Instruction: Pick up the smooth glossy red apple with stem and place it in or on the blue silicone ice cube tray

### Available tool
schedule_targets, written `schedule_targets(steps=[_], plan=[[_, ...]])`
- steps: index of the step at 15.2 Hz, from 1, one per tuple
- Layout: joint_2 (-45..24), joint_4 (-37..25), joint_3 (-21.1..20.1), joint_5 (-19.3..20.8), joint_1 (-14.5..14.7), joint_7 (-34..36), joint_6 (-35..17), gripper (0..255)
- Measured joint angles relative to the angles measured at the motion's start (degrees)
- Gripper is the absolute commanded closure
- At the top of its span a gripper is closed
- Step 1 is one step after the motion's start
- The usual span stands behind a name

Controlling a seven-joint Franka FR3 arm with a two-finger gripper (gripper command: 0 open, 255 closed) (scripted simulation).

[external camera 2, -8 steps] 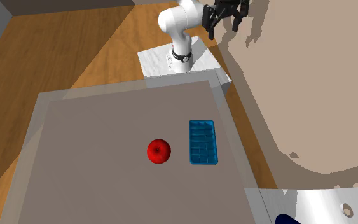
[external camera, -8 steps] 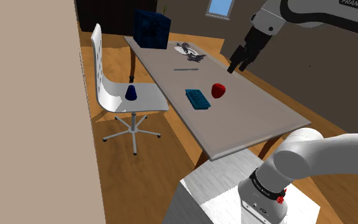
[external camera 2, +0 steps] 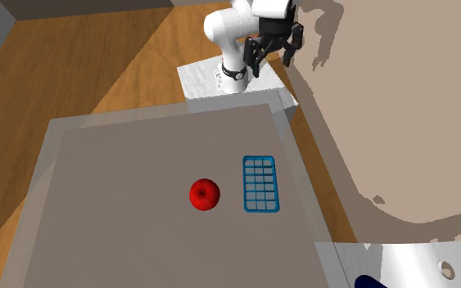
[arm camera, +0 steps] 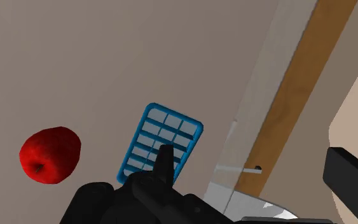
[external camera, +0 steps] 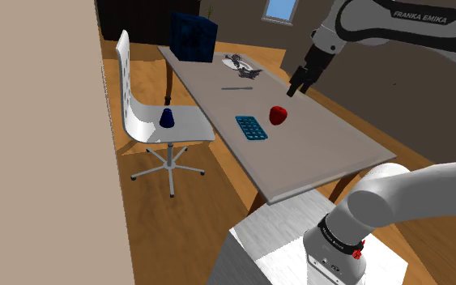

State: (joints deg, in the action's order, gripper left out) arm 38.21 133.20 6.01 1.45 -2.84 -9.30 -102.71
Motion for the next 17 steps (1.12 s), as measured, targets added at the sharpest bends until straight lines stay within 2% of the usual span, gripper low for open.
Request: schedule_targets(steps=[9,17], plan=[[-14.0,-4.1,7.8,3.3,-1.5,-10.9,-8.6,0],[-30.3,-13.2,13.6,1.8,-2.4,-21.0,-14.7,0]])
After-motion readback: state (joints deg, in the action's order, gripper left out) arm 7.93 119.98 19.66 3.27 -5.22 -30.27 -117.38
